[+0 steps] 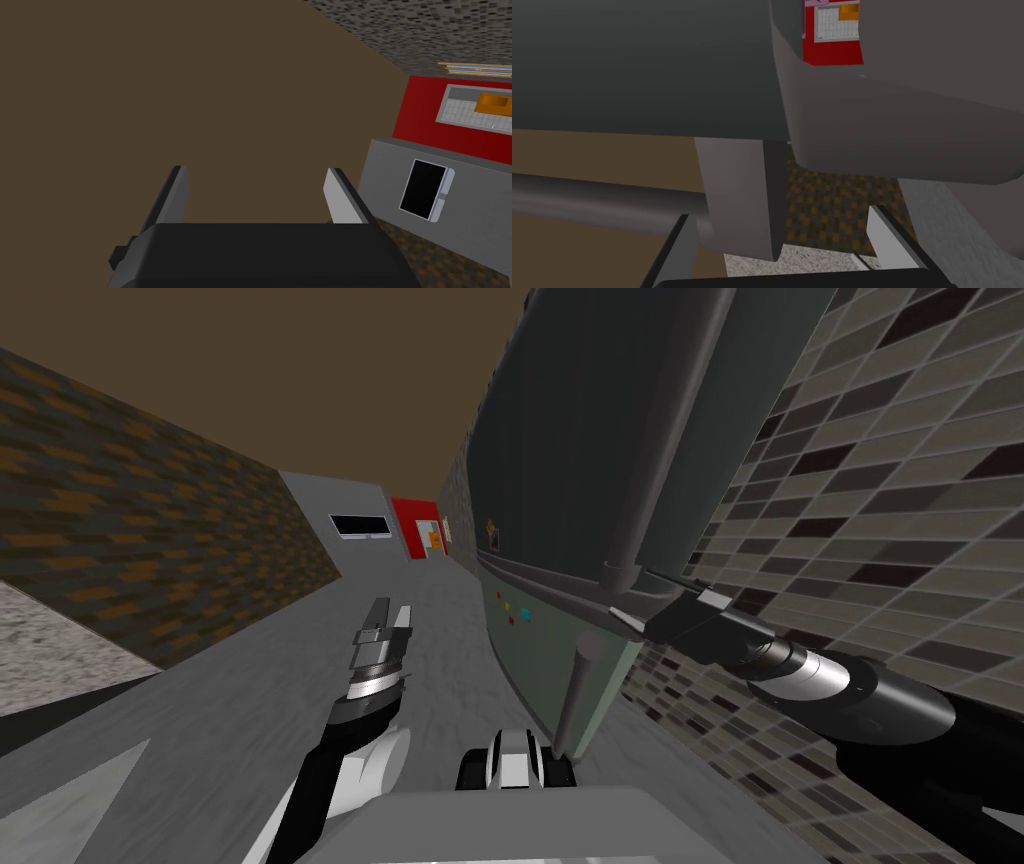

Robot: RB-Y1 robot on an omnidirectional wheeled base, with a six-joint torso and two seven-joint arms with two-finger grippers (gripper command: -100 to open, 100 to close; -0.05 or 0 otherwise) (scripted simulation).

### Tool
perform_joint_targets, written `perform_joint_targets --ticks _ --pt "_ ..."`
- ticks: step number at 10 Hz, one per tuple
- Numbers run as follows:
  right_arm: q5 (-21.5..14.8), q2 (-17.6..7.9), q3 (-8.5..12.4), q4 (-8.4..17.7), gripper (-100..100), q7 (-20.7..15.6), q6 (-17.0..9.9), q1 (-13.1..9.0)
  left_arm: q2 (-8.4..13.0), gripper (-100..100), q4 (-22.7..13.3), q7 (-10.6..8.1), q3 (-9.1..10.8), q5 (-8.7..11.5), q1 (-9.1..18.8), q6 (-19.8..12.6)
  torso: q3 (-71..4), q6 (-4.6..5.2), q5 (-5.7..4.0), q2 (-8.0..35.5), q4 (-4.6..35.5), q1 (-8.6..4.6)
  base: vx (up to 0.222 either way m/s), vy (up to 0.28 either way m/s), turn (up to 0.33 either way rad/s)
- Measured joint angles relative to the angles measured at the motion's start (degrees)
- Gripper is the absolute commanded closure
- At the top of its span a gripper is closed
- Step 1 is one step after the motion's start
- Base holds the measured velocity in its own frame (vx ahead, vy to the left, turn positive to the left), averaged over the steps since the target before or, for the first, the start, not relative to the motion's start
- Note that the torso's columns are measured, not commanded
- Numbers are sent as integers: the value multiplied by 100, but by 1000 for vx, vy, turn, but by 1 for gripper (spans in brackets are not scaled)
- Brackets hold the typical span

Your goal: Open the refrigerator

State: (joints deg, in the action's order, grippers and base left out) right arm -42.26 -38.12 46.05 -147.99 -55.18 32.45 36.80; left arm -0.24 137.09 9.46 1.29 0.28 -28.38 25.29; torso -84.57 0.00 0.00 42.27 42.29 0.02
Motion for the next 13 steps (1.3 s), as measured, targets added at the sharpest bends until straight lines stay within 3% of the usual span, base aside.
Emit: perform_joint_targets --ticks 1,2,4,5,13 --pt "34 -77 77 1 -100 70 -41 -2 0 0 0 0 0 0 -1 0 -10 0 5 -17 -5 13 43 38 -33" --pt "39 -78 87 3 100 84 -49 1 0 0 0 0 0 0 0 0 -19 -16 11 -18 -11 10 -57 -56 2" --pt "-10 -1 -21 11 100 3 -34 -33 1 0 0 0 0 0 1 0 -16 -11 -5 -28 -19 -6 -36 86 -30" --pt "5 -1 51 65 100 -1 -60 -26 -2 0 0 0 -1 0 1 0 -24 -10 8 -47 -32 68 -32 254 -61" --pt "-30 -47 396 464 100 -11 -263 205 -2 0 0 0 -2 0 1 0 -99 -68 58 -108 -34 82 -60 311 -60"
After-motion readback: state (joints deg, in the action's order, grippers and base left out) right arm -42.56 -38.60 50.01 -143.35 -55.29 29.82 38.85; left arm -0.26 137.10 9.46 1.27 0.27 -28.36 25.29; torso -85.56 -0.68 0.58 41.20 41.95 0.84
